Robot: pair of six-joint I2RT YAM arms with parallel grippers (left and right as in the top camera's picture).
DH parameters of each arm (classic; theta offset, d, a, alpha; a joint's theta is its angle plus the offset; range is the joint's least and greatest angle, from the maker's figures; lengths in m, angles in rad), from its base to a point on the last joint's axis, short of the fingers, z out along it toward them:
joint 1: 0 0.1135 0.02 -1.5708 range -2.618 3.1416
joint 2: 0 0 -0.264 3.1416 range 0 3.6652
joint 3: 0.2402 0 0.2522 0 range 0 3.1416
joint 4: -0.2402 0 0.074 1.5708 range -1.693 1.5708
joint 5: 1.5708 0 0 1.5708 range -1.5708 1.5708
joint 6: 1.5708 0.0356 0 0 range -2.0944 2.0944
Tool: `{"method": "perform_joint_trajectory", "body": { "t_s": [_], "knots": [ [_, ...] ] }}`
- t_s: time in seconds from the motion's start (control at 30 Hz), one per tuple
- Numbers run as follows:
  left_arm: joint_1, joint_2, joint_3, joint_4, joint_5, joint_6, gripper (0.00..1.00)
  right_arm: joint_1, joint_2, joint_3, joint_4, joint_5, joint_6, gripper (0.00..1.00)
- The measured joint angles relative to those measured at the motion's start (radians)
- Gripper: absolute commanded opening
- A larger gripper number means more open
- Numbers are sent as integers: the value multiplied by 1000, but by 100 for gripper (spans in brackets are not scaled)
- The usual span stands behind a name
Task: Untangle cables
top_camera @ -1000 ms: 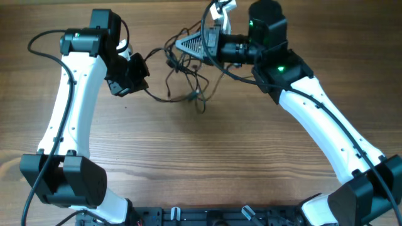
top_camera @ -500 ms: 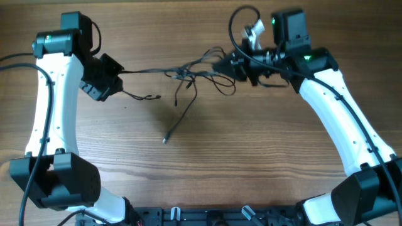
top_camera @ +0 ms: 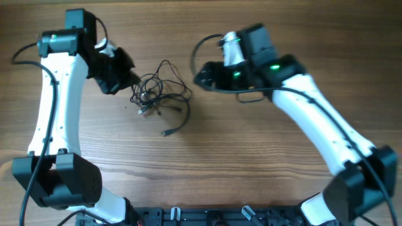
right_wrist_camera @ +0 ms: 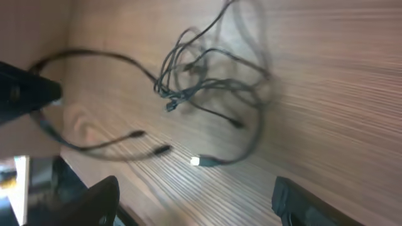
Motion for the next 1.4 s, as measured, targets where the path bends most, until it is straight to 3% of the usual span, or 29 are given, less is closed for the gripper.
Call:
{"method": "perform_joint_trajectory", "body": {
  "t_s": [0.1, 0.13, 0.27, 0.37, 0.67, 0.73, 0.8, 0.83, 1.0, 1.07, 1.2, 1.3, 1.4],
  "knots": [
    [-25, -22, 0, 1, 51, 82, 4, 67, 101, -5, 112, 2, 51, 79],
    [-27, -50, 0, 0, 47, 88, 4, 81, 147, -8, 173, -1, 68, 74],
    [7, -236, 2, -10, -39, 33, 4, 84, 251, -16, 342, -41, 137, 68],
    [30, -270, 5, -62, -61, 9, 4, 89, 294, -19, 459, -65, 195, 60],
    [30, -269, 5, -88, -53, 0, 4, 147, 386, -19, 652, -82, 348, 61],
    [30, -269, 5, -90, -50, 0, 4, 173, 423, -19, 714, -82, 386, 41],
    [30, -269, 5, -99, -50, 0, 4, 188, 454, -19, 751, -86, 428, 29],
    [30, -269, 5, -105, -50, 0, 4, 190, 467, -19, 764, -87, 447, 4],
    [30, -269, 5, -111, -122, -22, 4, 149, 472, -18, 677, -93, 457, 4],
    [28, -269, 5, -135, -300, -103, 4, 93, 431, -19, 603, -101, 434, 4],
    [28, -262, 5, -131, -534, -269, 4, -6, 128, -20, 493, -60, 362, 4],
    [28, -236, 5, -113, -578, -336, 4, -3, -97, -20, 494, -48, 330, 4],
    [28, -216, 4, -99, -530, -342, 4, 6, -181, -21, 542, -109, 271, 4]
  ]
}}
